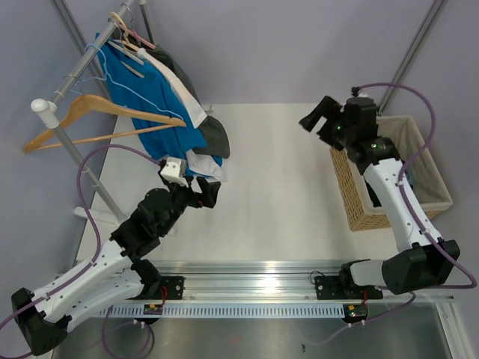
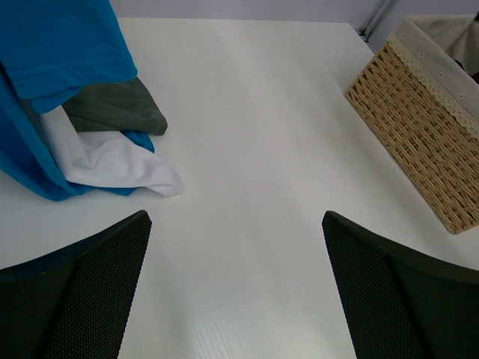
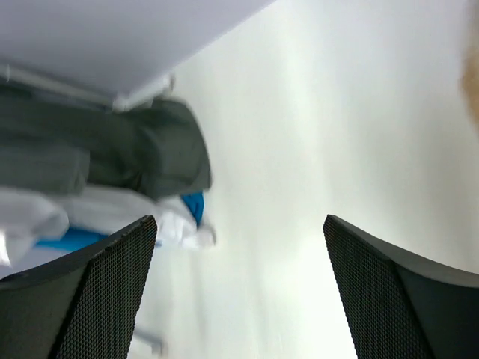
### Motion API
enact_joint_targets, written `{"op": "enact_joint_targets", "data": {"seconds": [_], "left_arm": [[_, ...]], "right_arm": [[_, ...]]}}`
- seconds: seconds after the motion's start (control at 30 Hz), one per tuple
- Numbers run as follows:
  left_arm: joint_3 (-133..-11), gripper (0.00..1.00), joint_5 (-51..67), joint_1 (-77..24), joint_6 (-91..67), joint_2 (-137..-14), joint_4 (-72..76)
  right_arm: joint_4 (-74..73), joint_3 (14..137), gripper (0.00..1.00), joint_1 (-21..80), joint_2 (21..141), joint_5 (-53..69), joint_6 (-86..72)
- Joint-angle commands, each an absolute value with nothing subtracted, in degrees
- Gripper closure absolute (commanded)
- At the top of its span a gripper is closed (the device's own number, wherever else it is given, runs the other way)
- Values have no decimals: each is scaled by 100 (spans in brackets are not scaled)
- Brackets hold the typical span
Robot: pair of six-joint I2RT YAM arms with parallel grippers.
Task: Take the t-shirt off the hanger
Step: Place the T-shirt in the bin, then pick up the hanger from the clothesline.
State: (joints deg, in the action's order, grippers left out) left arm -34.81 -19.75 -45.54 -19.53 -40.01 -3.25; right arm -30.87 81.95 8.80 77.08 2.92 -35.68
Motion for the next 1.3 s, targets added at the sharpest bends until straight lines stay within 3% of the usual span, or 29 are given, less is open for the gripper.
{"op": "enact_joint_targets", "data": {"seconds": [0.0, 0.17, 0.4, 0.57, 0.7, 0.93, 1.27], "left_arm": [[-3709, 1, -1600, -4579, -1995, -3876, -185], [-3989, 1, -1924, -4579, -1995, -4269, -123], [-6720, 3, -2144, -4579, -1978, -5709, -1333], [-9117, 3, -3890, -4579, -1285, -6801, -1933], [-10202, 6, -5183, -4527, -599, -7610, -1960], [-10872, 13, -5572, -3771, -913, -8384, -1969], [-11083, 14, -5397, -2980, -1248, -8842, -1978]], "right_arm": [[-2103, 7473, 1, 1370, 7095, 729, -3621], [-1424, 6329, 1, 2424, 6540, 712, -3288], [-106, 5283, 2, 3005, 6074, 1713, -4078], [-53, 5019, 2, 3041, 6012, 1311, -3929], [525, 4721, 2, 3050, 6169, 1290, -4121], [414, 4842, 2, 3076, 6390, 1292, -4026], [431, 4869, 2, 3146, 6310, 1520, -3999]]}}
